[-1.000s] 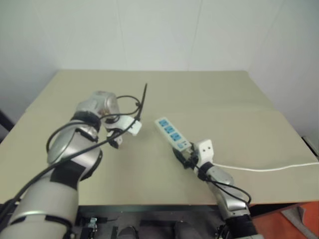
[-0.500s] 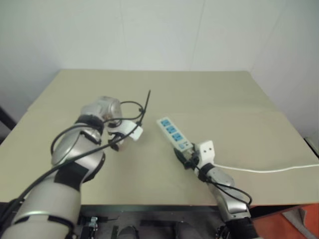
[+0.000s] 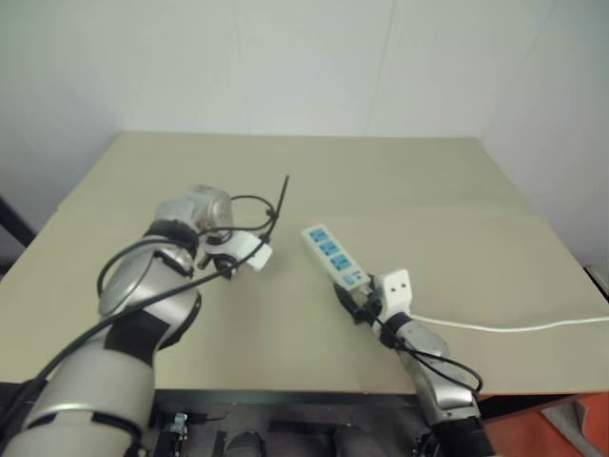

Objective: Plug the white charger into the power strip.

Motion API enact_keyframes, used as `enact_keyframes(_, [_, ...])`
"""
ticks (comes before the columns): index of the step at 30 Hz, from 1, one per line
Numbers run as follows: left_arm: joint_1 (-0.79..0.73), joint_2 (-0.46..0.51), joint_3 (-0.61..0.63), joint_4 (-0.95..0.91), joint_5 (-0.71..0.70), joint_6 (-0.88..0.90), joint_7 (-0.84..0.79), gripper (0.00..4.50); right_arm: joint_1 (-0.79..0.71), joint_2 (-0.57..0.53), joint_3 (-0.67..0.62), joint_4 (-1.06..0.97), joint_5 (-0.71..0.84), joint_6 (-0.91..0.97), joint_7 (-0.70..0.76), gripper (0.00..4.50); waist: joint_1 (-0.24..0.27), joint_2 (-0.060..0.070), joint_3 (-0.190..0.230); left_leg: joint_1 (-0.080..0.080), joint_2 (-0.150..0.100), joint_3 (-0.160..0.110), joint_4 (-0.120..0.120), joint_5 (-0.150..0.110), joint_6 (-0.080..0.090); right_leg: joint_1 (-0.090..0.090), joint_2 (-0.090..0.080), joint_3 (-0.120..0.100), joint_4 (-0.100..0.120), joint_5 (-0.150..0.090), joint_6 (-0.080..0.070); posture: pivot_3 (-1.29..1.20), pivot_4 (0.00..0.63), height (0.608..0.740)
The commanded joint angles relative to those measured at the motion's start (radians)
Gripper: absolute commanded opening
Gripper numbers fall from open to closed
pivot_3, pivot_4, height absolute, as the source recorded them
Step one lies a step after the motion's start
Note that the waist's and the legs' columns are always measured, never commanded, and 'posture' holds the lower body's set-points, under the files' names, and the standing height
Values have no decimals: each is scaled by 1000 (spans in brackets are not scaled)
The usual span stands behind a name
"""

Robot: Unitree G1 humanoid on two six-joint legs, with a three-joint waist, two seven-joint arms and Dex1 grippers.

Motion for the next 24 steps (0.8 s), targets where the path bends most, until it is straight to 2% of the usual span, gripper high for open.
enact_keyframes(1, [-6, -4, 19, -4, -11, 15, 38, 1032, 17, -3, 12, 20, -7, 42, -3, 3451, 0, 0, 0, 0, 0, 0, 0, 0, 0, 0, 0, 0, 0, 0, 0, 0, 150, 740])
enact_keyframes(4, [-31, -7, 85, -11, -78, 35, 28, 1032, 14, -7, 11, 19, -6, 43, 1, 3451, 0, 0, 0, 0, 0, 0, 0, 0, 0, 0, 0, 0, 0, 0, 0, 0, 150, 740])
enact_keyframes(8, [-71, 19, 207, -33, -204, 12, -67, 1032, 14, -24, 12, 9, 1, 36, 29, 3451, 0, 0, 0, -1, 0, 0, 0, 0, 0, -1, 0, 0, 0, 0, 0, 0, 150, 740])
enact_keyframes(11, [-79, 45, 350, -55, -363, -20, -190, 1032, 7, -66, 20, 2, 21, 33, 101, 3451, -1, 0, 0, -1, 0, 0, 0, 0, 0, -1, 0, 0, 0, 0, 0, 0, 150, 740])
enact_keyframes(15, [-60, 65, 517, -80, -629, 71, -303, 1032, -46, -139, 32, 21, 90, 63, 264, 3451, -2, 0, 0, -1, 0, 1, 0, 0, 0, -1, 0, 0, 0, 0, 0, 0, 150, 740])
enact_keyframes(18, [-4, 80, 550, -131, -808, 175, -303, 1032, -110, -203, 74, 62, 109, 67, 418, 3451, -6, 0, 0, 0, 0, 0, 1, 0, 0, 0, 0, 0, 1, 0, 0, 0, 150, 740])
enact_keyframes(24, [200, 98, 490, -341, -1149, 407, -303, 1032, -248, -268, 189, 247, 113, -5, 762, 3451, -32, 0, 0, 5, 1, 0, 2, 0, 0, 3, 0, 0, 5, 0, 0, 0, 150, 740])
